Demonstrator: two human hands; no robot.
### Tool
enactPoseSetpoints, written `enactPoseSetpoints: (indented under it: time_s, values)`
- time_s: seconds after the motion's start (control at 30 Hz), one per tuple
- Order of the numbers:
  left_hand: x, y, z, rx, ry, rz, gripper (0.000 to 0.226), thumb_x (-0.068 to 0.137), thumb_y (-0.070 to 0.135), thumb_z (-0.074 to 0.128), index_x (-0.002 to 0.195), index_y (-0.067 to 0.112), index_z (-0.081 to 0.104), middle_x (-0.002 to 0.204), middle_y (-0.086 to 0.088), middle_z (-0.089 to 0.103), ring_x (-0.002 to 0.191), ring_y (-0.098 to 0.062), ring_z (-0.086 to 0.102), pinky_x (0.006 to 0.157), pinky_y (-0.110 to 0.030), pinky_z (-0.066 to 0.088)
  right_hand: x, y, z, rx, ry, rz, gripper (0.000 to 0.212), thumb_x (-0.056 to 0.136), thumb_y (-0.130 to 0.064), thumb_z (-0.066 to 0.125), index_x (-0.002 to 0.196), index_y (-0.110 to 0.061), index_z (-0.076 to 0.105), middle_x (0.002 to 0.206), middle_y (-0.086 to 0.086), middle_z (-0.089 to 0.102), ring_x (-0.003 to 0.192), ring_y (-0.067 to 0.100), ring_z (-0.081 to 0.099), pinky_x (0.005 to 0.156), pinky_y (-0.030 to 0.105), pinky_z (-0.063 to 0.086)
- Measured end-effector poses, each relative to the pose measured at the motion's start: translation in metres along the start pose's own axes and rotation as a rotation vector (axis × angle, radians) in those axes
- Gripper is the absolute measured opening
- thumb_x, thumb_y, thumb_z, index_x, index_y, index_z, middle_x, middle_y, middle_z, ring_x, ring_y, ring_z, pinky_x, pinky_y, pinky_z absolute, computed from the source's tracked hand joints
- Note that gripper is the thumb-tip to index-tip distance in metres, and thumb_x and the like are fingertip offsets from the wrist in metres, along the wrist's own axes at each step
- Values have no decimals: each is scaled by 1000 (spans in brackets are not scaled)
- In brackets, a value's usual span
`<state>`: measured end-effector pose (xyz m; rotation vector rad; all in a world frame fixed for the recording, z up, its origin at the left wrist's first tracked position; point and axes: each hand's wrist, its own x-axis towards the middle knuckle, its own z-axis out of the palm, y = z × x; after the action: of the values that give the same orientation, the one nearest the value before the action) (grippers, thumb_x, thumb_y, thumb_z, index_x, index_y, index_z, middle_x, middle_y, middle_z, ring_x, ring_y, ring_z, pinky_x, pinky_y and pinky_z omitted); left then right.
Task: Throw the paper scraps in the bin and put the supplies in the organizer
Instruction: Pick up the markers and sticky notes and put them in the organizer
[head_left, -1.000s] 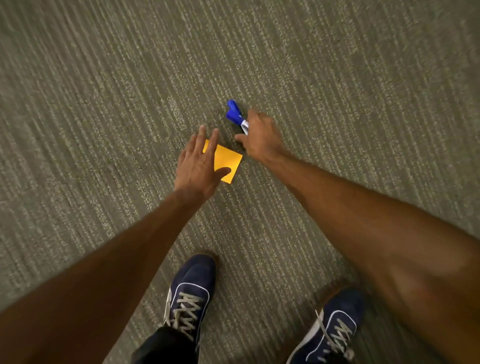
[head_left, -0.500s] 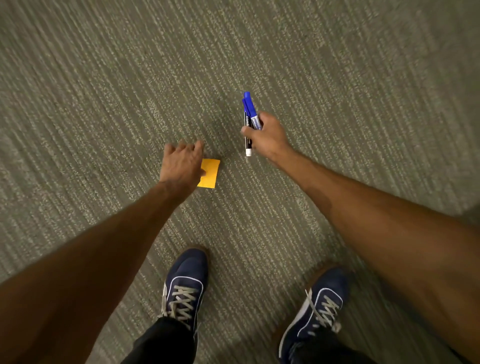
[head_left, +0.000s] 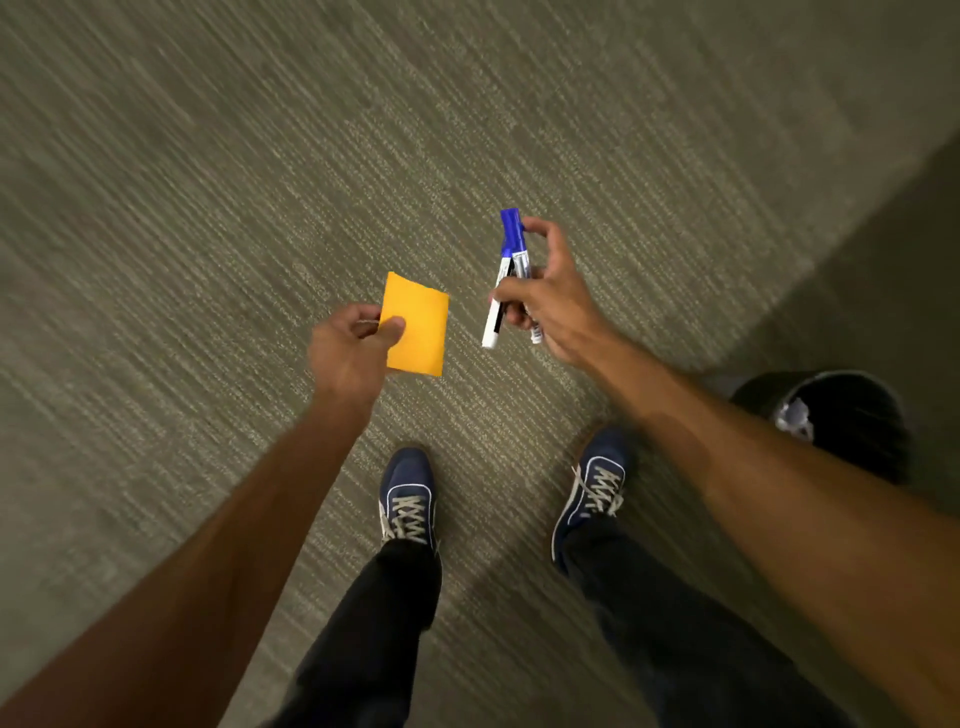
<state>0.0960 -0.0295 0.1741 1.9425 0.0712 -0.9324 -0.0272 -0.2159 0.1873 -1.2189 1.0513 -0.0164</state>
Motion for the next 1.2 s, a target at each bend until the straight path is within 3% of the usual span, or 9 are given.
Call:
enactPoseSetpoints:
  time_s: [0.1, 0.2, 0.3, 0.4, 0.57, 0.67, 0.87, 1.07, 1.2]
  values:
    - [-54, 60, -12, -102, -74, 12, 14, 84, 13, 76, 83, 22, 65, 75, 8, 74, 78, -20, 70, 64, -39, 59, -52, -44, -12, 121, 50, -46, 66, 77, 4, 66, 124, -36, 44, 69, 4, 56, 45, 14, 47, 40, 24, 36]
    - [-105, 117, -22, -115, -143, 59, 14, 84, 12, 76, 86, 20, 65, 76, 7, 75, 72, -10, 71, 56, -31, 57, -107, -91, -20, 225, 129, -94, 43, 85, -9, 67, 109, -40, 49, 64, 2, 55, 41, 12, 42, 37, 22, 32]
    - [-154, 175, -28, -110, -191, 99, 15, 85, 11, 75, 95, 13, 64, 82, 0, 73, 66, -7, 68, 49, -23, 52, -162, -139, -25, 302, 192, -143, 28, 91, -20, 68, 107, -33, 49, 71, 15, 55, 45, 13, 43, 36, 22, 32]
    - [-203, 226, -33, -117, -253, 128, 14, 86, 8, 73, 94, 12, 63, 81, 1, 74, 67, -9, 68, 53, -25, 54, -219, -187, -34, 378, 240, -210, 26, 94, -14, 65, 108, -26, 46, 79, 25, 55, 42, 11, 42, 36, 20, 32]
    - [-285, 291, -37, -78, -377, 177, 16, 88, 7, 71, 101, 14, 64, 89, -2, 75, 76, -11, 72, 60, -27, 57, -317, -251, -51, 450, 287, -285, 20, 100, -7, 54, 113, -20, 45, 67, -3, 63, 63, 19, 53, 50, 31, 35]
    - [-332, 321, -33, -51, -432, 214, 18, 89, 6, 70, 105, 9, 65, 89, -3, 76, 75, -12, 71, 62, -30, 59, -378, -276, -69, 472, 293, -315, 16, 104, -9, 47, 120, -10, 50, 75, 0, 61, 69, 11, 56, 58, 26, 43]
    - [-418, 353, -11, 1, -543, 254, 17, 89, 3, 68, 101, 15, 65, 76, 10, 77, 65, -2, 71, 50, -18, 52, -497, -297, -116, 618, 279, -353, 17, 106, -8, 42, 120, -6, 50, 88, 12, 62, 80, 21, 63, 70, 31, 55]
    - [-505, 362, 32, 68, -623, 272, 20, 89, 5, 69, 105, 15, 64, 77, 11, 77, 63, -1, 70, 46, -17, 49, -603, -285, -165, 811, 286, -399, 18, 105, -3, 42, 121, -8, 51, 96, 14, 61, 102, 38, 64, 97, 60, 53]
    - [-563, 356, 65, 85, -703, 262, 20, 89, 7, 70, 104, 19, 63, 81, 10, 78, 67, -3, 71, 51, -21, 52, -672, -266, -196, 871, 359, -444, 26, 104, -1, 40, 126, -8, 51, 97, 11, 60, 87, 26, 60, 85, 46, 52]
